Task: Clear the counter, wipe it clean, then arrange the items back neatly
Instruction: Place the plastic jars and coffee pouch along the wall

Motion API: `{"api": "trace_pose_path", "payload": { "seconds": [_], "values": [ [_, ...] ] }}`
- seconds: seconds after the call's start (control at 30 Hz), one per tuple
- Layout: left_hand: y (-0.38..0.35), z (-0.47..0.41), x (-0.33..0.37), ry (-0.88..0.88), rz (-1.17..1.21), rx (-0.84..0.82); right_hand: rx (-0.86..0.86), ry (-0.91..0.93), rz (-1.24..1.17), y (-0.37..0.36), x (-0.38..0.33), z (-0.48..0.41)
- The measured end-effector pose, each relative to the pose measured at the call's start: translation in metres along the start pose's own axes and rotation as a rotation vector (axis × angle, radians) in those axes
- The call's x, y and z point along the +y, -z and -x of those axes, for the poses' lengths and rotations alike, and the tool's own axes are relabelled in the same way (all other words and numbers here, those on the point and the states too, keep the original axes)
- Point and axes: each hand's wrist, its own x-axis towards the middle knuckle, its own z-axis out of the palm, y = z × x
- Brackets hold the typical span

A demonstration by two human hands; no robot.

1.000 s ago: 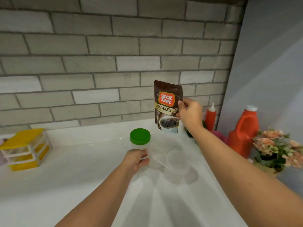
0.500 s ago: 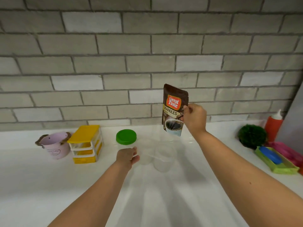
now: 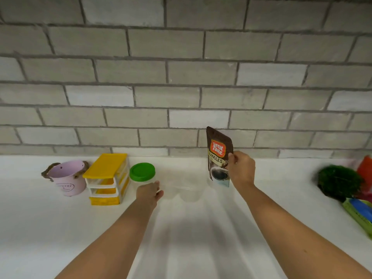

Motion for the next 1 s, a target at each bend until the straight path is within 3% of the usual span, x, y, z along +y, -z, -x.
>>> {"api": "trace_pose_path", "payload": {
  "seconds": [0.67, 1.0],
  "values": [
    [-0.016, -0.024, -0.008, -0.036, 0.116, 0.131, -0.083, -0.129, -0.054, -0.04, 0.046, 0.01],
    [-0.017, -0.023, -0.007, 0.0, 0.116, 0.089, -0.152, -0.143, -0.05, -0.041, 0.043, 0.002]
  ]
}}
